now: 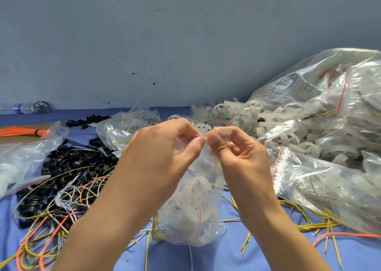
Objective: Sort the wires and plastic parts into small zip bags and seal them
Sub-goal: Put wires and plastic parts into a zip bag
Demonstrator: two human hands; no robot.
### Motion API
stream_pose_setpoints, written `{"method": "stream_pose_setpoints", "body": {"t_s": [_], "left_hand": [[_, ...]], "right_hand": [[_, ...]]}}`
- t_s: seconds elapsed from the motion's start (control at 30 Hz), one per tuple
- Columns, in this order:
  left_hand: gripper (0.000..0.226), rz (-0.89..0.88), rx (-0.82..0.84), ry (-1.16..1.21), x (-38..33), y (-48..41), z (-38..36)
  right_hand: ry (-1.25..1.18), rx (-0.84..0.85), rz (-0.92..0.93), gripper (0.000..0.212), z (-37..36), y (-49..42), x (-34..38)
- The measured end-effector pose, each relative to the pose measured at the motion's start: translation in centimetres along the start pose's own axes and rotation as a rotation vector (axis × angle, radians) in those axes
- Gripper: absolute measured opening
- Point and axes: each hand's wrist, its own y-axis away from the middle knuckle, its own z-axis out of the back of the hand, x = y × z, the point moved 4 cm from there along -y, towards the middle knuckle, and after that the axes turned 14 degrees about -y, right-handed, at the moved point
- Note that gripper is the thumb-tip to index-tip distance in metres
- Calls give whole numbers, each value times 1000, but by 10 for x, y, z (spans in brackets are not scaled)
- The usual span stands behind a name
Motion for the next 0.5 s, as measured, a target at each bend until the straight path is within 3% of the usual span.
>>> {"method": "stream_pose_setpoints", "body": {"t_s": [0.13, 0.5], "left_hand": [[12, 1, 9, 1, 9, 3, 5], [19, 53, 58, 139, 46, 11, 17]], "right_hand": [[-44, -121, -20, 16, 9, -4, -1], [-55, -242, -57, 22, 33, -10, 3]]}}
